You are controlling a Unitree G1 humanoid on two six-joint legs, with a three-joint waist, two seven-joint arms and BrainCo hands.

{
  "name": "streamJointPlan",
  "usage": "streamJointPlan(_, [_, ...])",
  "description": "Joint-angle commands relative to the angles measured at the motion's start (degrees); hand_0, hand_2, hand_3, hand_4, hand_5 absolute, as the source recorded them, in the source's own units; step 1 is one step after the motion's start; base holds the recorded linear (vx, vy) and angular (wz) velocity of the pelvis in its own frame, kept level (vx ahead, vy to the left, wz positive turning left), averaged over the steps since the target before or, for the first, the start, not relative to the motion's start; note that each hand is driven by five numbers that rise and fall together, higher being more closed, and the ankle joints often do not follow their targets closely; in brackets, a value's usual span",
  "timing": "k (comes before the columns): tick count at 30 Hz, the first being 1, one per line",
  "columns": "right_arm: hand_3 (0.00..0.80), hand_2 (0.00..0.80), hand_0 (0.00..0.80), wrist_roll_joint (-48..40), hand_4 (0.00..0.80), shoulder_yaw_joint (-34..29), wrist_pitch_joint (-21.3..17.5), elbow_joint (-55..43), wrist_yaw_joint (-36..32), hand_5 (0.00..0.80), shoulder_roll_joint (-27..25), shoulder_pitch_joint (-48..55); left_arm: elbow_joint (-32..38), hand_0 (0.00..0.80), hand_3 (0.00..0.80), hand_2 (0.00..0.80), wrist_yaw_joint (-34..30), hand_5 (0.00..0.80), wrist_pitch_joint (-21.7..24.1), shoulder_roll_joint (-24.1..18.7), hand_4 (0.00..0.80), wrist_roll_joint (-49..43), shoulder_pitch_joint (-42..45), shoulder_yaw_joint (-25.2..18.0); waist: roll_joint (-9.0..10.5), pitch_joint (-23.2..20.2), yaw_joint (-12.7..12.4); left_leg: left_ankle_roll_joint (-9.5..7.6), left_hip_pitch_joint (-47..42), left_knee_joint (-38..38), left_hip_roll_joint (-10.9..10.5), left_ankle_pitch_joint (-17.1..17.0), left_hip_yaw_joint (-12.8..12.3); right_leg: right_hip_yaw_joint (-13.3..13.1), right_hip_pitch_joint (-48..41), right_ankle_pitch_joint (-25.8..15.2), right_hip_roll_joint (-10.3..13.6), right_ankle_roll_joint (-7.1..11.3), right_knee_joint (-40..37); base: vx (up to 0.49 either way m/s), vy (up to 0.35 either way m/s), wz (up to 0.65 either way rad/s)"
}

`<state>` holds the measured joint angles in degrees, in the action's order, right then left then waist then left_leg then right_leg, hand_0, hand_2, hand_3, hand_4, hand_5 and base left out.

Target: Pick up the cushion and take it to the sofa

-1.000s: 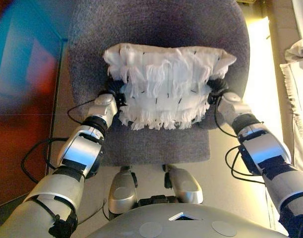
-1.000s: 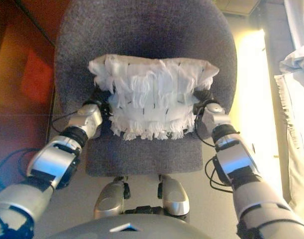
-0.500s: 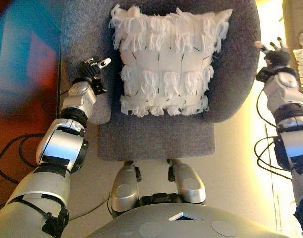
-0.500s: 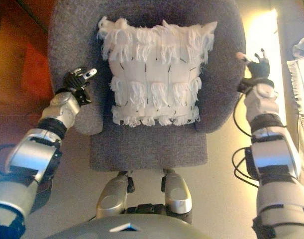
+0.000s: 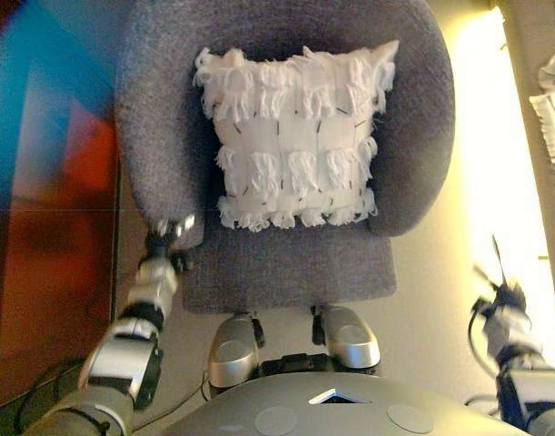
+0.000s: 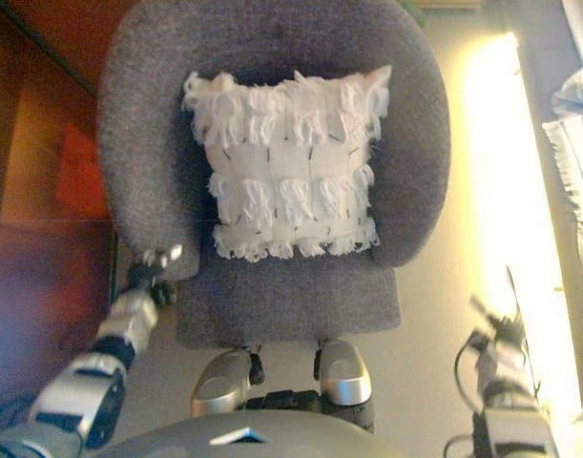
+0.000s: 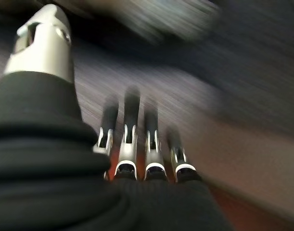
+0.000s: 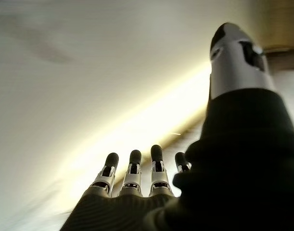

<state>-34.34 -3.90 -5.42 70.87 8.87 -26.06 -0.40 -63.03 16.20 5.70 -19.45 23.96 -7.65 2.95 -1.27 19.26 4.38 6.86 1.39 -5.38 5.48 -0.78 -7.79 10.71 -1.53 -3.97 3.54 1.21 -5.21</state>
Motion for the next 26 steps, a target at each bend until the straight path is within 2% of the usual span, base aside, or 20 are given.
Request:
streamJointPlan(1, [0.0, 0.0, 0.0, 2.82, 0.0, 1.22, 3.47, 4.39, -2.88, 0.0, 5.61, 2.03, -8.63, 0.0, 0.0, 0.0, -1.41, 0.0, -2.59, -0.23, 0.0, -4.7, 6.59, 1.35, 2.3, -9.07, -4.15, -4.02, -3.84, 0.38, -2.94, 1.26, 2.15, -0.6, -1.39, 3.08, 2.59, 3.39, 0.79, 0.107, -0.01, 0.22])
streamJointPlan(4, [0.0, 0.0, 0.0, 3.59, 0.0, 1.72, 6.81, 6.54, -4.5, 0.0, 9.99, 2.6, -13.69, 0.0, 0.0, 0.0, -2.67, 0.0, -6.04, 3.35, 0.0, -3.62, 9.03, -0.52, 2.48, -10.77, -4.28, -4.27, -6.08, 0.38, -3.24, 1.99, 2.43, -0.82, -3.93, 3.55, 2.24, 3.16, 0.48, 0.093, 0.013, 0.2])
streamJointPlan(6, [0.0, 0.0, 0.0, 3.6, 0.0, 2.95, 7.16, 7.37, -4.97, 0.0, 12.29, 2.65, -16.04, 0.0, 0.0, 0.0, -3.99, 0.0, -7.75, 5.0, 0.0, -3.74, 9.74, -1.37, 2.41, -11.59, -4.39, -4.36, -7.23, 0.38, -3.36, 2.5, 2.53, -0.7, -5.28, 3.91, 2.19, 3.04, 0.29, 0.052, 0.025, 0.25])
streamJointPlan(7, [0.0, 0.0, 0.0, 5.07, 0.0, 4.08, 7.45, 7.34, -5.23, 0.0, 14.24, 2.55, -17.45, 0.0, 0.0, 0.0, -5.87, 0.0, -10.16, 6.51, 0.0, -3.11, 10.09, -1.48, 2.28, -12.33, -4.43, -4.5, -8.14, 0.38, -3.47, 3.0, 2.68, -0.66, -6.25, 4.23, 2.17, 3.0, 0.21, 0.052, 0.036, 0.14])
streamJointPlan(12, [0.0, 0.0, 0.0, 10.87, 0.0, 8.96, 8.31, 5.23, -7.14, 0.0, 17.51, 2.37, -17.97, 0.0, 0.0, 0.0, -9.16, 0.0, -13.28, 9.56, 0.0, -1.43, 9.73, 0.5, 2.12, -14.0, -4.39, -4.88, -10.06, 0.38, -3.7, 4.22, 3.03, -0.16, -8.26, 5.18, 2.24, 2.98, 0.21, 0.013, 0.015, 0.05])
streamJointPlan(19, [0.0, 0.0, 0.0, 11.43, 0.0, 11.45, 7.76, 5.22, -8.82, 0.0, 16.77, 2.08, -16.82, 0.0, 0.0, 0.0, -10.68, 0.0, -14.97, 8.61, 0.0, 0.78, 8.53, 3.3, 1.86, -14.91, -4.55, -5.08, -10.75, 0.38, -3.48, 4.66, 3.11, 0.66, -8.97, 5.51, 2.38, 3.1, 0.21, -0.003, 0.002, 0.03])
streamJointPlan(26, [0.0, 0.0, 0.0, 12.44, 0.0, 11.62, 7.89, 6.09, -10.46, 0.0, 16.06, 2.08, -16.9, 0.0, 0.0, 0.0, -12.49, 0.0, -15.84, 7.87, 0.0, 1.34, 8.45, 3.61, 1.63, -14.97, -4.27, -5.35, -11.19, 0.38, -3.54, 4.92, 3.02, 0.44, -9.15, 5.43, 2.38, 3.18, 0.21, 0.0, 0.0, 0.0])
